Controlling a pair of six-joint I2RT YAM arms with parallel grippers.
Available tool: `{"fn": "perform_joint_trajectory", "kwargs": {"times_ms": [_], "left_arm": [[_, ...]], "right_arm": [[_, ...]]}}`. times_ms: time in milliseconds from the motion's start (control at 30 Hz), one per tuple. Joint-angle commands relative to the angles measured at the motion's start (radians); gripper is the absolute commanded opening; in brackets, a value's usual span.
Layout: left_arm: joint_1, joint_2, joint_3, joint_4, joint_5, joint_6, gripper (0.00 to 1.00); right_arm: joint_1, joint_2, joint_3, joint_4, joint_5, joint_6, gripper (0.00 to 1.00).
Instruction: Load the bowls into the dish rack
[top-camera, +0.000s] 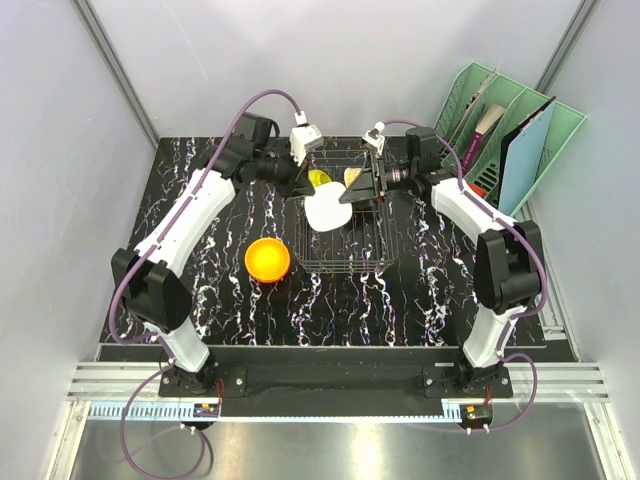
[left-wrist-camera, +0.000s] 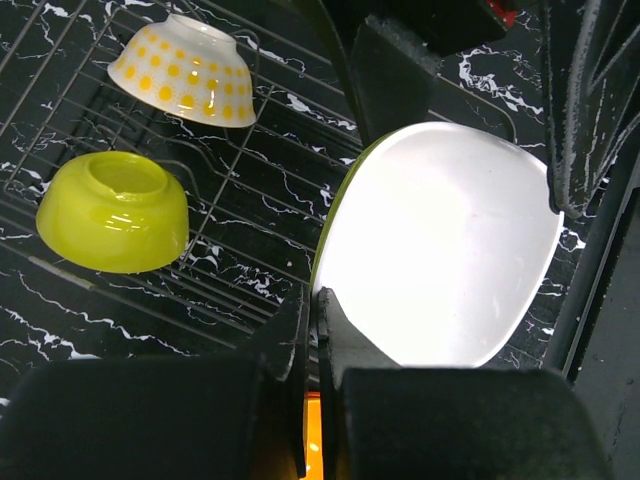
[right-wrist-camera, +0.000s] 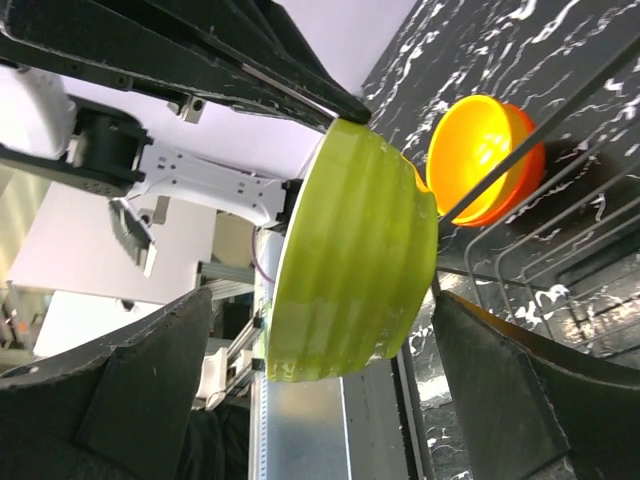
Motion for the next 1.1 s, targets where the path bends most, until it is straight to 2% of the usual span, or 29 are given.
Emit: {"fn": "perform_joint_trajectory", "kwargs": {"times_ms": [0, 133, 267, 500, 767, 1067], "left_arm": [[-0.011, -0.007, 0.058, 0.021, 0.05, 0.005, 0.0], [-0.014, -0.009, 0.056, 0.02, 0.045, 0.008, 0.0], [-0.015, -0.009, 0.056, 0.02, 0.044, 0.008, 0.0], [-0.022, -0.021, 0.051, 0.018, 0.008, 0.023, 0.0], [-0.058, -0.066, 0.006, 0.049, -0.096, 0.048, 0.0], [-0.068, -0.09, -0.007, 0.078, -0.139, 0.032, 0.0]], "right_arm": [[-0.004, 0.008, -0.001, 0.073, -0.08, 0.052, 1.0], [-0.004, 0.002, -0.028, 0.173, -0.108, 0.13, 0.95], [-0.004, -0.002, -0.091, 0.355, -0.139, 0.25, 0.91], [-0.004, 0.004, -0.102, 0.36, -0.162, 0.258, 0.88], [-0.003, 0.008, -0.108, 0.386, -0.173, 0.281, 0.84], [-0.014, 0.014, -0.12, 0.379, -0.136, 0.268, 0.81]]}}
